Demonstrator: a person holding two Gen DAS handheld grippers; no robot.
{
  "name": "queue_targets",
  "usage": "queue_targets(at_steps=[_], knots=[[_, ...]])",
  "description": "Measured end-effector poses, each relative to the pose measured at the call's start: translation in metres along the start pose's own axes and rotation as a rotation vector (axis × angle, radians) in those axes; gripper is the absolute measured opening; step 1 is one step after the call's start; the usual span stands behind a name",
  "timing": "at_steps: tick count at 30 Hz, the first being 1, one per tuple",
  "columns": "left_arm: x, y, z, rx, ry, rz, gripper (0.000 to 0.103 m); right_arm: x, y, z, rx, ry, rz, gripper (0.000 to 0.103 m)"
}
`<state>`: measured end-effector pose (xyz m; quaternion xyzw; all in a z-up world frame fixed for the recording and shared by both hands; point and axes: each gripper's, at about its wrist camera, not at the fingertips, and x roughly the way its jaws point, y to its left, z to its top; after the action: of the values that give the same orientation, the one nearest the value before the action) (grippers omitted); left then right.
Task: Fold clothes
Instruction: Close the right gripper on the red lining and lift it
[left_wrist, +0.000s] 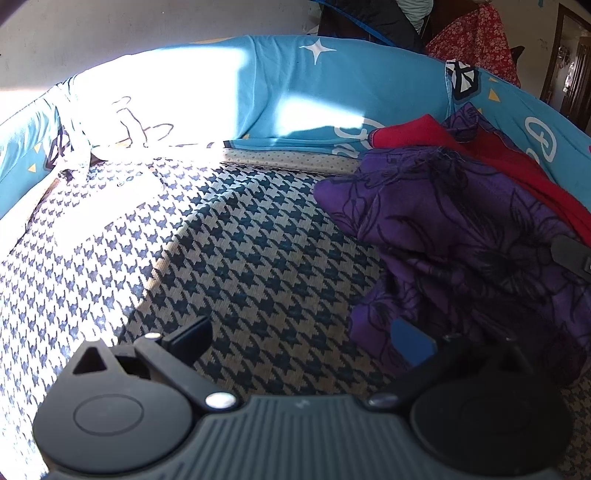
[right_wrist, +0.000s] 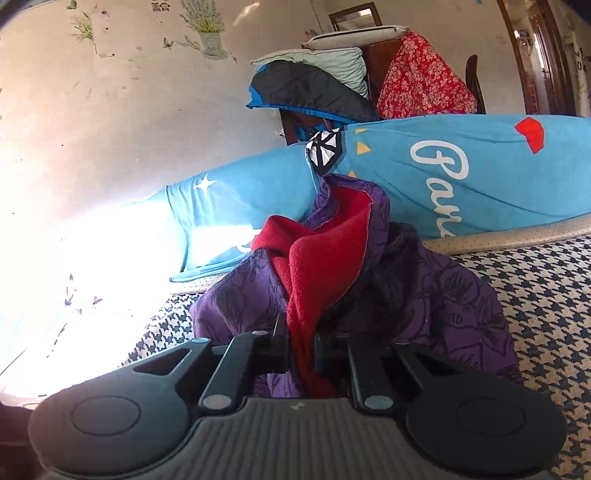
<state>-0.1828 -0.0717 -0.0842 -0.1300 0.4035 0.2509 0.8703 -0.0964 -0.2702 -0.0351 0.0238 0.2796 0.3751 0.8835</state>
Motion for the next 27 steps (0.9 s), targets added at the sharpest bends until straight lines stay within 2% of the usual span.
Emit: queue_targets(at_steps=[6, 12, 17, 22, 27], knots=[[-0.007, 0.001, -0.001, 0.014, -0.044, 0.024, 0.103, -0.032, -0.002, -0.001, -0.033, -0.017, 0.021, 0.012], [-0.02, -0.012, -0.014, 0.111, -0.108, 0.05, 0.103, -0.071, -0.005, -0.013, -0.034, -0.026, 0.004, 0.012], [-0.028, -0.021, -0.035, 0.154, -0.099, 0.019, 0.103, -0.097, 0.0, -0.029, -0.058, -0.022, -0.014, 0.012], [-0.039, -0.02, -0.06, 0.12, -0.058, -0.042, 0.103, -0.117, -0.002, -0.047, -0.062, 0.004, -0.054, 0.012], [-0.047, -0.02, -0.084, 0.113, -0.035, -0.056, 0.103, -0.133, -0.005, -0.061, -0.064, 0.02, -0.075, 0.012]])
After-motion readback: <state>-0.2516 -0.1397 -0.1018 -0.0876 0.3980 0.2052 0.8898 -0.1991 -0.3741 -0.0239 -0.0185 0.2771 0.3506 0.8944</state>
